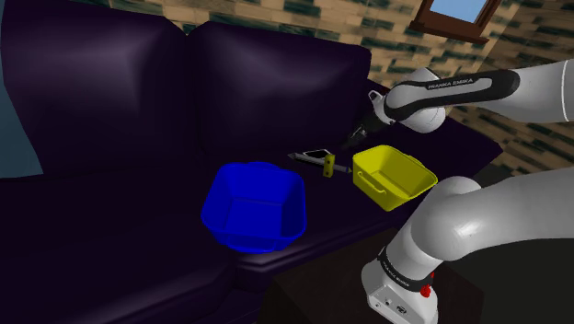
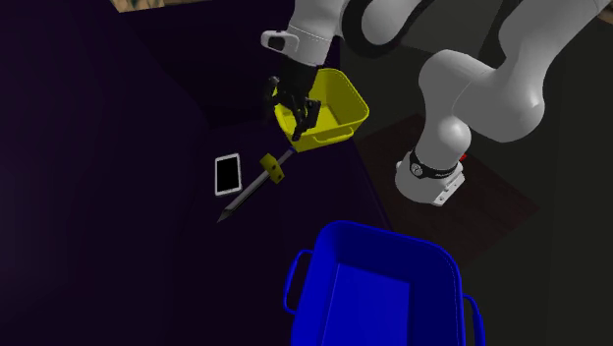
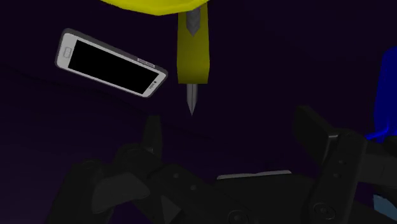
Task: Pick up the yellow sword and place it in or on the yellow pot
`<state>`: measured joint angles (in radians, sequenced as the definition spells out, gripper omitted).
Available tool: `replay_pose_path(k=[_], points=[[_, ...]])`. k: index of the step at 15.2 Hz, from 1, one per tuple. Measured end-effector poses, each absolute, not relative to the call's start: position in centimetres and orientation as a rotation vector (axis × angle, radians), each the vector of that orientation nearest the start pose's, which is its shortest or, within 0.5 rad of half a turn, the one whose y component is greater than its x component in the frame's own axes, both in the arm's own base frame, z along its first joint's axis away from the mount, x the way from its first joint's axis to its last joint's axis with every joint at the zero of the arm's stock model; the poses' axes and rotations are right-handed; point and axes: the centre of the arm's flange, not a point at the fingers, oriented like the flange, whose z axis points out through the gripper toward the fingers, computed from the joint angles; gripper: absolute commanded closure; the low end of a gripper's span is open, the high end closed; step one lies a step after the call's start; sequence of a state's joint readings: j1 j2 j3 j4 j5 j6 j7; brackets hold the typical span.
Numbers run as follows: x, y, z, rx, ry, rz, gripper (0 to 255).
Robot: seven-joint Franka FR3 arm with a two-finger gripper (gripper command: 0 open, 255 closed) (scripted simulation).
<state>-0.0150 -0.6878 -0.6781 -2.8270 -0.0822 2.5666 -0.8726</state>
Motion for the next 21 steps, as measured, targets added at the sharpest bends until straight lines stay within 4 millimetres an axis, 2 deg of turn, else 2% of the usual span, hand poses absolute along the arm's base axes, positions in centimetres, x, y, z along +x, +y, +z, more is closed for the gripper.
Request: replay_pose_path(k=[2,8,15,16,21], points=[[30.0,-21.4,37.4,-2.942,-0.380,-0.792,0],[31.4,-21.1,34.4,-2.933,-0.356,-0.816,0],[31.8,-21.0,33.8,-2.934,-0.355,-0.817,0],[31.8,-21.0,33.8,-2.934,-0.355,-0.817,255],[31.8,-21.0,33.8,-2.934,-0.355,-0.817,255]])
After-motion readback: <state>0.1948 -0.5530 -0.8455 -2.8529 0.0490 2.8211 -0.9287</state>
